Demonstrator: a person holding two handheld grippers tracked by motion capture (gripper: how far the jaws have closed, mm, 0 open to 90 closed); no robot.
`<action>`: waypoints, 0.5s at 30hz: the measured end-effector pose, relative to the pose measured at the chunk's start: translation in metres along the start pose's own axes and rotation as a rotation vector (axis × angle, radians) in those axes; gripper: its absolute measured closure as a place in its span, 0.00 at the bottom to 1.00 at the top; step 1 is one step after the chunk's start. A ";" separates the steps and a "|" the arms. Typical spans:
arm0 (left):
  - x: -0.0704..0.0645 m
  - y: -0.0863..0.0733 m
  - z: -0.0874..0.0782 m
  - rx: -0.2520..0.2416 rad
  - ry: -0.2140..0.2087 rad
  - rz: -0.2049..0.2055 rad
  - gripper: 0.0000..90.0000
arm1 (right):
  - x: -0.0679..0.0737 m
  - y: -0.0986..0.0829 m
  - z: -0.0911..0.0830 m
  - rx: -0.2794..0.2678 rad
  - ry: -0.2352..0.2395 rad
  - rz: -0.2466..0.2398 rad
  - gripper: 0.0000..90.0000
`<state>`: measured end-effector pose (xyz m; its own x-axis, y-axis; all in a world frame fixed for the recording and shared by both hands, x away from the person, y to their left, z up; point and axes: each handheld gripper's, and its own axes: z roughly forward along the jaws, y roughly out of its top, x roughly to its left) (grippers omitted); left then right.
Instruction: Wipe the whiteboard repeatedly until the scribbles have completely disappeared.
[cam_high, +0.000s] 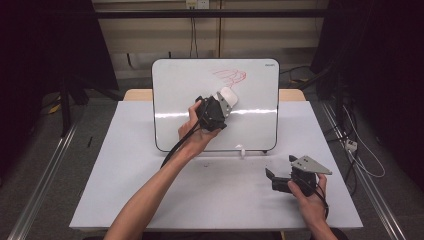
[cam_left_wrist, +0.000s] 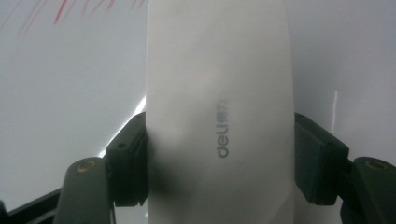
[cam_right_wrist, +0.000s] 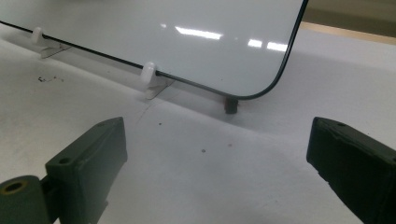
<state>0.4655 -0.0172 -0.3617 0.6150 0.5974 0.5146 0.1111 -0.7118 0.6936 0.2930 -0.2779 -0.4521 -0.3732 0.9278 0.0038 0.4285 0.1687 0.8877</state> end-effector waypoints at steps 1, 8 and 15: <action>0.001 0.000 0.000 0.000 -0.004 0.001 0.35 | 0.000 0.000 0.000 0.000 0.000 0.003 0.06; 0.015 -0.003 -0.003 -0.005 -0.003 -0.033 0.35 | -0.002 -0.001 -0.001 -0.002 -0.004 0.004 0.06; 0.056 -0.019 -0.012 -0.010 0.032 -0.176 0.35 | -0.002 -0.001 -0.001 -0.001 -0.006 0.005 0.06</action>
<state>0.4882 0.0344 -0.3400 0.5619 0.7238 0.4004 0.2071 -0.5917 0.7791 0.2921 -0.2805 -0.4528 -0.3664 0.9305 0.0055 0.4292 0.1637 0.8883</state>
